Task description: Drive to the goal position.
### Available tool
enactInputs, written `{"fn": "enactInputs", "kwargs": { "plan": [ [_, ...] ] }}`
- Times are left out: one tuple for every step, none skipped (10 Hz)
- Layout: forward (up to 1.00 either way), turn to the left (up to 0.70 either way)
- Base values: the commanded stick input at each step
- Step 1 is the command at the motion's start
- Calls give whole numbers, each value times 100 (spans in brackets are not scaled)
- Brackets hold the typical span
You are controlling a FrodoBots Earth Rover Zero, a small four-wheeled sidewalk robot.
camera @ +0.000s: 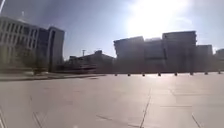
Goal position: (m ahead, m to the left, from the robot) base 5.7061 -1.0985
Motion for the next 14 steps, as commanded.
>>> {"fn": "enactInputs", "kwargs": {
  "plan": [
    [65, -1],
    [63, 0],
    [63, 0],
    [64, 0],
    [64, -1],
    [66, -1],
    [100, -9],
    [100, -9],
    [100, -9],
    [100, -9],
    [100, -9],
    [100, -9],
    [100, -9],
    [100, -9]
  ]
}}
